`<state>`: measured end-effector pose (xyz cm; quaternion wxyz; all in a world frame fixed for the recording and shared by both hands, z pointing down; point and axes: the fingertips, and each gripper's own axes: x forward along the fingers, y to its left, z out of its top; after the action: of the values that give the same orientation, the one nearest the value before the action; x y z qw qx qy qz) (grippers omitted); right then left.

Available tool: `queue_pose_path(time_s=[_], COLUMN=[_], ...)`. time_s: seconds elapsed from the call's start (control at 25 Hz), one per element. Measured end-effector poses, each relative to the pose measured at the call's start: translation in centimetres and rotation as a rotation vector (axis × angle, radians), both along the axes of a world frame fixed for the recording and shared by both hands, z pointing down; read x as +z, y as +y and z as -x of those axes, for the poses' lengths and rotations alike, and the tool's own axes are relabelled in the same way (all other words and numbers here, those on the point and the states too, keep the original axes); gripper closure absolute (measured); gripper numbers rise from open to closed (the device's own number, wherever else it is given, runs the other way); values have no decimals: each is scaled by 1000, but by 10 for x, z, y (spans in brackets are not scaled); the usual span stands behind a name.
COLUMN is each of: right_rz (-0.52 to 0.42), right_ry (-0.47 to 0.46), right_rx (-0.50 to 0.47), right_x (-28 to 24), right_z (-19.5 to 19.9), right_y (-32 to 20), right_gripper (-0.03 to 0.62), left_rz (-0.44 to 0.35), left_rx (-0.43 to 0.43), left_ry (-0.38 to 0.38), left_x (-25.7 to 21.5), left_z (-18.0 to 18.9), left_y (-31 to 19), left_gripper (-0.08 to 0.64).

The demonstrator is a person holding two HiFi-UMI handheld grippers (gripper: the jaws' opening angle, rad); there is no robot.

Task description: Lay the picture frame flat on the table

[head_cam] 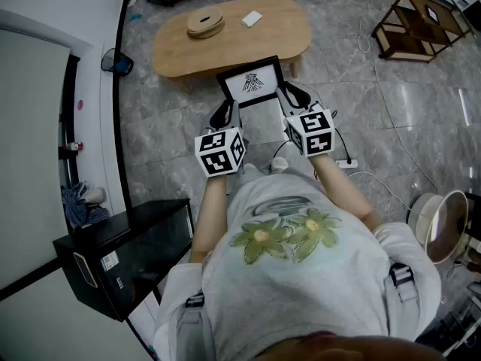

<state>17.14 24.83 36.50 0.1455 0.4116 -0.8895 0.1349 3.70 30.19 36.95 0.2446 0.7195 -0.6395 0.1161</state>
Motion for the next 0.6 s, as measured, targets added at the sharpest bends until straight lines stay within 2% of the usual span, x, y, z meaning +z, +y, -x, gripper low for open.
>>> queue_pose_path(time_s=[0.6], right_rz=[13], right_ry=[7], right_rx=[30], right_x=[7], right_z=[-4], right_y=[8], right_gripper=[517], left_rz=[9], left_rx=[-2], left_ry=[16], left_x=[9], left_z=[-1], left_y=[4], left_gripper=[476])
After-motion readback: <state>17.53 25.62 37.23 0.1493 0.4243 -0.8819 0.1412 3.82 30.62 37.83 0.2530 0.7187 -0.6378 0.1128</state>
